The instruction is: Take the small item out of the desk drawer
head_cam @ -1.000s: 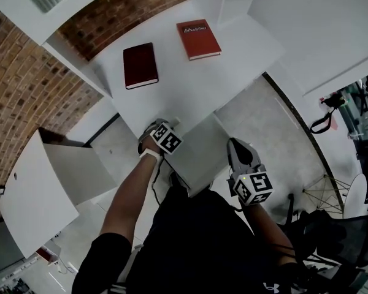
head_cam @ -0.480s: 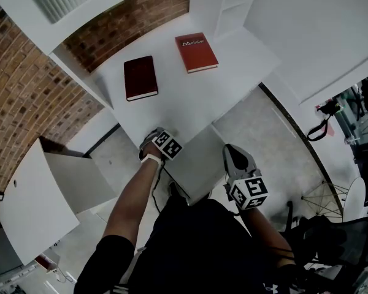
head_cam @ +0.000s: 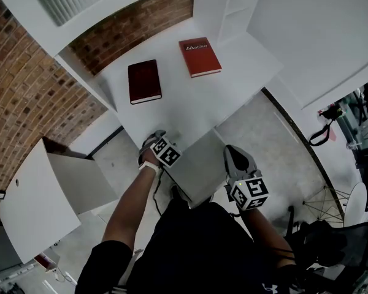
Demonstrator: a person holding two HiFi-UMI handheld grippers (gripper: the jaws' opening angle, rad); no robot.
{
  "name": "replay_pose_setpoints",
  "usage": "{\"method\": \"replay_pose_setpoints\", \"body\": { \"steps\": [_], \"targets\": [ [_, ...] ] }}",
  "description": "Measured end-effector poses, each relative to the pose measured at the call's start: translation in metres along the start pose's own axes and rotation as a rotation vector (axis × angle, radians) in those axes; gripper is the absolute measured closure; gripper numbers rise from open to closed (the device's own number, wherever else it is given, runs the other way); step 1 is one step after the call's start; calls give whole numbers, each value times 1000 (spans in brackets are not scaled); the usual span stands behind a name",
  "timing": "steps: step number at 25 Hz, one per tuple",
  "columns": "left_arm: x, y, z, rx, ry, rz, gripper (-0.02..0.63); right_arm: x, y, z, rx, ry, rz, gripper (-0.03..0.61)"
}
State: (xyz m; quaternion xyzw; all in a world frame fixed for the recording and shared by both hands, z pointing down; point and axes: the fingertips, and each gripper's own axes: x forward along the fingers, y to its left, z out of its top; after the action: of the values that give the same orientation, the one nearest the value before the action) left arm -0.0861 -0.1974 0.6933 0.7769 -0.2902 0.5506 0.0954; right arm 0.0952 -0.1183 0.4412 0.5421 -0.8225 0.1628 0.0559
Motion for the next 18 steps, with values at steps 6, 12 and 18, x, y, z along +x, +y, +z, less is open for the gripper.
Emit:
{"method": "replay_pose_setpoints", "body": {
  "steps": [6,12,18],
  "targets": [
    [-42,21,9,-70,-101,79,333,12,3,14,-2,-20,22,575],
    [-118,43,52,-175,-332,153,333,28,8,34,-24,-53,57,575],
    [-208,58,100,-248,-592,207,346,38,14,69,-56,-117,82,575]
  ]
}}
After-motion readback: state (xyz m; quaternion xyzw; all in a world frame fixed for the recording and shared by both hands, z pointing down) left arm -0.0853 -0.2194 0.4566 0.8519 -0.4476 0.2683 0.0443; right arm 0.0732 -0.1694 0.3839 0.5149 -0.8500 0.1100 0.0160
